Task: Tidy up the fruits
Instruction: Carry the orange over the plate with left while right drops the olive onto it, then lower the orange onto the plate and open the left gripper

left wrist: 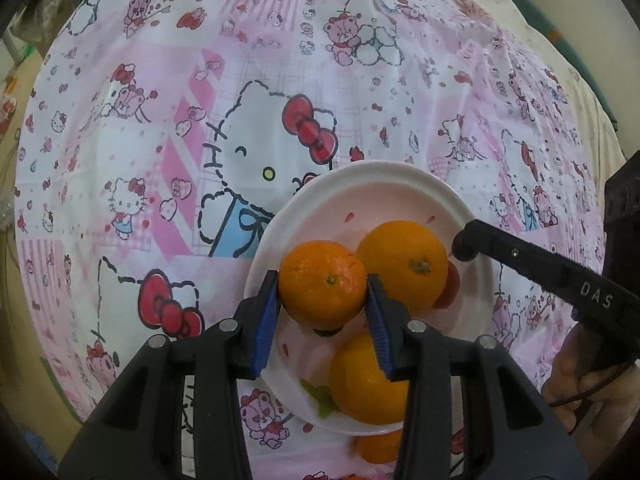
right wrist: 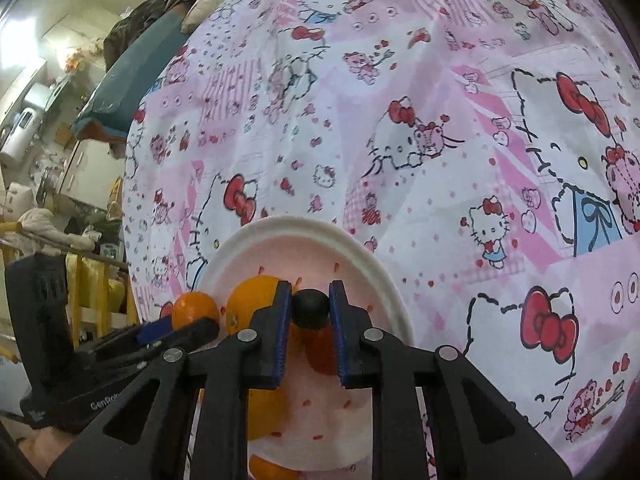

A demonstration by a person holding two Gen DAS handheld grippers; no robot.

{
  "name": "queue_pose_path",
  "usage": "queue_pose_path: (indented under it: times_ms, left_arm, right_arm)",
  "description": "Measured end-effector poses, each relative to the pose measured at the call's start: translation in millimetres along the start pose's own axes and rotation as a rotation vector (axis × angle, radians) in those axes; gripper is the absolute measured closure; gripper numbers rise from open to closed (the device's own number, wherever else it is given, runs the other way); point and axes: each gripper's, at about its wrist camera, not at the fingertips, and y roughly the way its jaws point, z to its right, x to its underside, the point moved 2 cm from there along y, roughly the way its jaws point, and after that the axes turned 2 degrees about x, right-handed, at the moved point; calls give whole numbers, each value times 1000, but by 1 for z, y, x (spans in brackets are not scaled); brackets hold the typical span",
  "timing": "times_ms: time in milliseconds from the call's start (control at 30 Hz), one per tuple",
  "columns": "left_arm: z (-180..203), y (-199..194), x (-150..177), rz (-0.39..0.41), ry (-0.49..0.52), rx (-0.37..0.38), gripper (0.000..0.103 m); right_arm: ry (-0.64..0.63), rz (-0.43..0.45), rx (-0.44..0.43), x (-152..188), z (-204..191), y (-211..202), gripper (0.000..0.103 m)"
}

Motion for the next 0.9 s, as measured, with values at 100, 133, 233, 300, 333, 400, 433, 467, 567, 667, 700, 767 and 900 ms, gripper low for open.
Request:
queue_pose_path:
  times_ms: [100,133,233,300,333,400,433,467,567,667,700,767,900]
  left_arm:
    - [1,2,1,-7,-2,9,65]
    - [1,2,1,-6,-2,6,65]
    - [0,3,0,-7,-5,2,65]
    - [-3,5,-1,-15,-25,4,65]
    - [-4,5,-1,-20,-35,6,64]
    - [-5,8,0,-35,-42,9,64]
    - [-5,9,0,-41,-41,7,64]
    - [-5,9,1,-47,-40,3,64]
    - [-6,8,2,-55,-47,14,64]
    - [-5,8,3,-66,-45,22,58]
    - [-5,6,3,-66,-52,32,41]
    - [-5,0,3,-43,-67,60,24]
    - [-5,-14,-1,7,-56,49,22]
  right_arm:
    - [46,-10,-46,-4,3,-2,79]
    - [54,-5,-51,-5,3,-4,79]
    - [66,-7,-66,-7,3,-4,78]
    - [75,-12,-60,-8,5,-4,73]
    - [82,-13,-66,-8,5,-4,62]
    - [85,-4,-62,-8,6,-6,42]
    - [81,6,-57,-8,7,-8,42]
    - [85,10,-58,-9,7,-10,42]
    - [102,25,-74,-11,10,-17,42]
    - [100,37,-68,-12,12,-23,42]
    - [97,47,-62,-12,12,-26,42]
    - [88,67,-55,-12,13,-31,42]
    - [86,66,-64,-11,12,-36,42]
